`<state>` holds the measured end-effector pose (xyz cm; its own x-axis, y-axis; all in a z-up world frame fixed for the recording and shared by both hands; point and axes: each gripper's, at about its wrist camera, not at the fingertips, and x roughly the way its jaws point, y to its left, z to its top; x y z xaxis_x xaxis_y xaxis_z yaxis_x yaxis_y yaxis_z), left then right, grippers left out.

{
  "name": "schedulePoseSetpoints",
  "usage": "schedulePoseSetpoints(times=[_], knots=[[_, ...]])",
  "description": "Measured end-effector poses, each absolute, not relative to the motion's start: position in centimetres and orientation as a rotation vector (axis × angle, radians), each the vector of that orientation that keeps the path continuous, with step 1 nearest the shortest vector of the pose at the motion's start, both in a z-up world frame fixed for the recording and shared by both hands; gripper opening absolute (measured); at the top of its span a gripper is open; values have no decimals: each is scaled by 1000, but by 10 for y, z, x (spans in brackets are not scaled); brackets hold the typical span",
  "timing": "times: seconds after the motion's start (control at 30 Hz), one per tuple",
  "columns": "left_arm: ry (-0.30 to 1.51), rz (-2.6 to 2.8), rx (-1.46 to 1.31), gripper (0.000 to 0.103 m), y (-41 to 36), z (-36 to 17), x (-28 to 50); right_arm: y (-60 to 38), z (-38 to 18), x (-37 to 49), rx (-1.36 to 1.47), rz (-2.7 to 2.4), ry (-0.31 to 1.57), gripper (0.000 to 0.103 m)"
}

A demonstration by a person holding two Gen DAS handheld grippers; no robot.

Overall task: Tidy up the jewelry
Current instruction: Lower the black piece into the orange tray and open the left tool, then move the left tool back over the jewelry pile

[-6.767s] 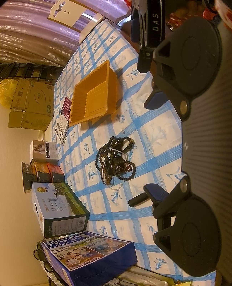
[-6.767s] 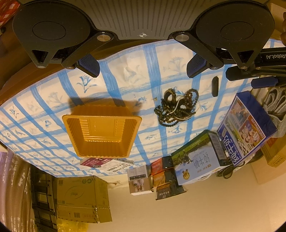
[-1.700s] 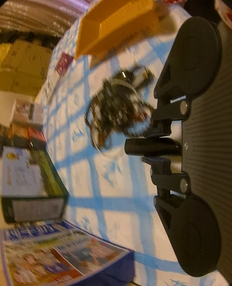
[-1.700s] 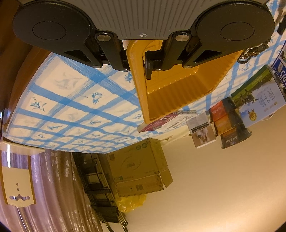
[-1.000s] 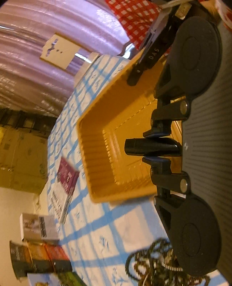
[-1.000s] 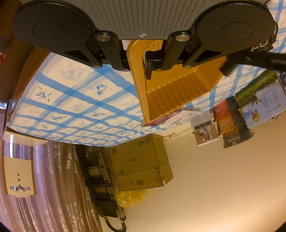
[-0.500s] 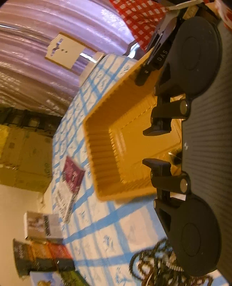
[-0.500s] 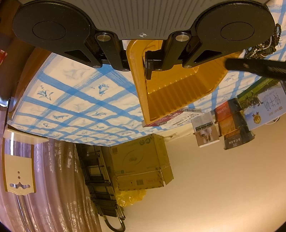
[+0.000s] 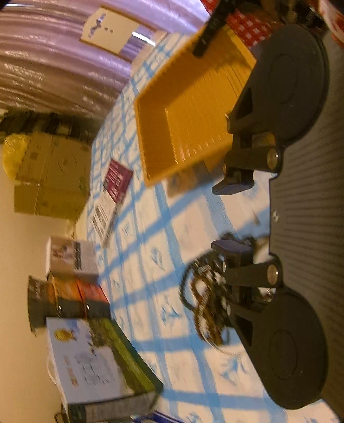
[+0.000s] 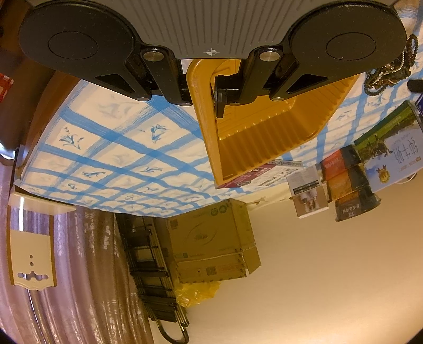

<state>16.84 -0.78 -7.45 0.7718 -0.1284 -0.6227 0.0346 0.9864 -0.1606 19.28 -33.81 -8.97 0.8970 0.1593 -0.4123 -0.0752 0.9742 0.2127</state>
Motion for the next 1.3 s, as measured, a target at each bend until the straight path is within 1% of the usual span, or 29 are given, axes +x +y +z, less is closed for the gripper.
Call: schedulePoseSetpoints(times=[0.23, 0.47, 0.87, 0.97, 1.03, 1.3], knots=[[749, -116, -112, 33, -12, -98, 157, -338, -88, 192, 189, 123, 441, 5], [778, -138, -61, 30, -24, -117, 170, -338, -87, 192, 192, 122, 446, 5], [809, -163, 26, 17, -30, -140, 196, -339, -90, 192, 199, 117, 455, 5], [804, -160, 41, 13, -32, -142, 198, -339, -90, 192, 200, 116, 456, 5], [804, -159, 42, 7, -32, -144, 199, -339, -91, 192, 202, 115, 458, 5], [793, -160, 47, 7, -34, -140, 194, -338, -92, 193, 202, 115, 460, 5]])
